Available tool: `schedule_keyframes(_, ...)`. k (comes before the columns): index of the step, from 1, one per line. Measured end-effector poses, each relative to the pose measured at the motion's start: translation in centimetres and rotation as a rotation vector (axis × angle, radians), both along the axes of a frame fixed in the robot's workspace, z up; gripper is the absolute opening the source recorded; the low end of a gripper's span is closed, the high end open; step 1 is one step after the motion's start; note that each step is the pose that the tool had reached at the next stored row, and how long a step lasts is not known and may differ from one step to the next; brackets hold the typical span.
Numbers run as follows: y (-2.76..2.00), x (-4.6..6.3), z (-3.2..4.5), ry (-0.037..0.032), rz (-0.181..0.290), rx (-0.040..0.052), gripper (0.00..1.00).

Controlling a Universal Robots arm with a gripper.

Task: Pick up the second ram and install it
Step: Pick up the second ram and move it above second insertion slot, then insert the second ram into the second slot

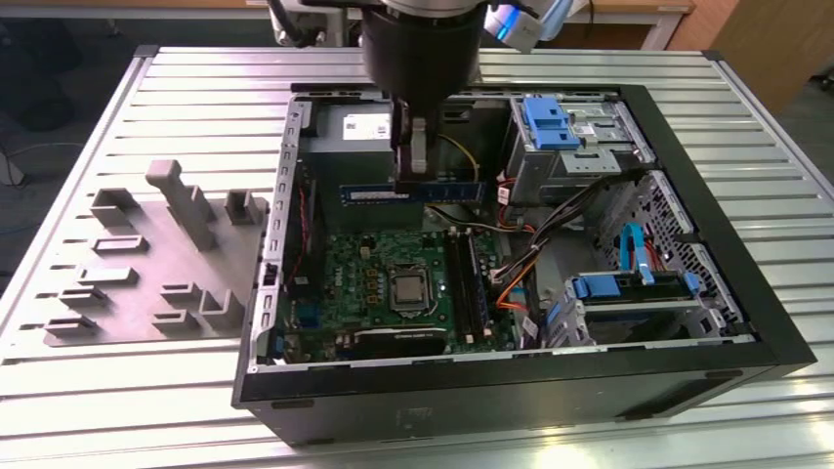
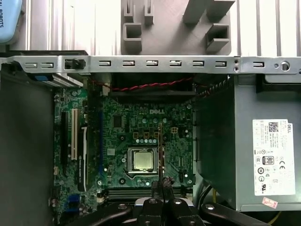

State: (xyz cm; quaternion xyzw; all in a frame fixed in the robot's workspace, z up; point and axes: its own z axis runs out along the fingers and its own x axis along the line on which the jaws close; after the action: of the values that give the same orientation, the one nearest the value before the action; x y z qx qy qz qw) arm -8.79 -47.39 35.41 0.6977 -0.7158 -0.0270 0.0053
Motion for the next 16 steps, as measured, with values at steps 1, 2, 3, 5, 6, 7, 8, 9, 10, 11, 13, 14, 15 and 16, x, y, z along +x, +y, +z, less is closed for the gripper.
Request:
schedule_keyframes(1, -0.01, 0.0, -0.18, 0.0, 0.0, 0.0, 0.11)
schedule_keyframes(2, -0.01, 0.0, -0.38, 0.0, 0.0, 0.0001, 0.11)
schedule_keyframes(3, -0.02, 0.1, -0.56, 0.0, 0.0, 0.0001, 0.11)
schedule_keyframes(5, -0.03, 0.1, -0.92, 0.0, 0.0, 0.0, 0.11)
schedule_keyframes(6, -0.04, 0.1, -1.1, -0.0001, 0.0, 0.0, 0.11)
schedule_keyframes(7, -0.04, 0.1, -1.28, -0.0001, 0.0, 0.0001, 0.11)
schedule_keyframes(8, -0.05, 0.1, -1.47, -0.0001, 0.0, 0.0001, 0.11)
schedule_keyframes(9, -0.06, 0.1, -1.65, 0.0, 0.0, 0.0, 0.11)
schedule_keyframes(10, -0.06, 0.1, -1.82, 0.0, 0.0, 0.0, 0.11)
schedule_keyframes(11, -0.07, 0.1, -1.98, -0.0001, 0.0, 0.0, 0.11)
schedule_keyframes(13, -0.07, 0.1, -2.04, 0.0, 0.0, -0.0001, 0.11)
schedule_keyframes(14, -0.07, 0.1, -2.04, 0.0001, 0.0, -0.0002, 0.11)
schedule_keyframes(15, -0.07, 0.1, -2.07, 0.0, 0.0, 0.0, 0.11)
schedule_keyframes(16, -0.07, 0.1, -2.08, 0.0, 0.0, 0.0, 0.11)
